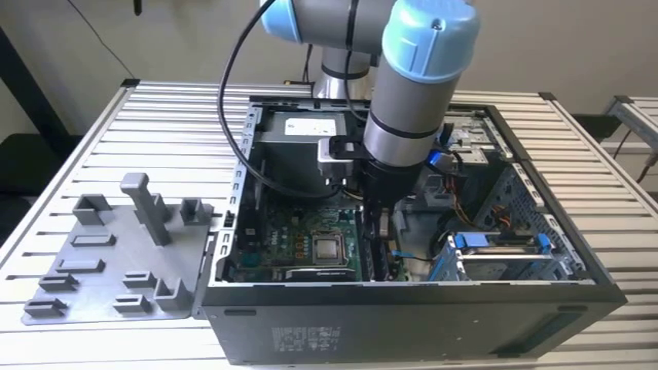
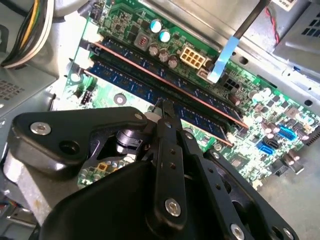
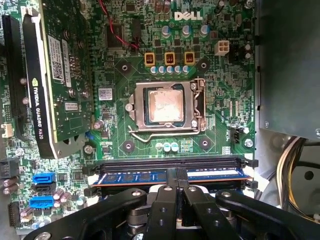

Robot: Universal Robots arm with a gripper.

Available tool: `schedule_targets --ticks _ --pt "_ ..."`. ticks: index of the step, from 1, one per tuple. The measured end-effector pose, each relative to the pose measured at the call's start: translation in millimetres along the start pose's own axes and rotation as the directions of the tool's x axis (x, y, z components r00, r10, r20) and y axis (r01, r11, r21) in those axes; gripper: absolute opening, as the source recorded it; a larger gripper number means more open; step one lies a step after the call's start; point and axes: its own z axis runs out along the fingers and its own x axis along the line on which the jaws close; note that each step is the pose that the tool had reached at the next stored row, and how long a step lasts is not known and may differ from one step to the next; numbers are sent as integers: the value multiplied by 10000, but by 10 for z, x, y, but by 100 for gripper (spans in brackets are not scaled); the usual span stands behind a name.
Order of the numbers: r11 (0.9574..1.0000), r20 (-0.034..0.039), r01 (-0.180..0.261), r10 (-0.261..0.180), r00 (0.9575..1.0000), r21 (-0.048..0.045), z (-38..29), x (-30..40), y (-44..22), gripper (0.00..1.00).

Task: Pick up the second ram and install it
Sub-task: 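Press down the second ram until it locks into place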

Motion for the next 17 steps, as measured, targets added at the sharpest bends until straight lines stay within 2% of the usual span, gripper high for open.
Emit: schedule_targets --ticks 4,11,17 --pt "10000 -9 0 0 10000 -2 -96 -1 2 11" --pt "10000 -11 0 0 10000 -2 -212 -4 5 11" --pt "10000 -10 0 0 10000 -2 -236 -4 5 11"
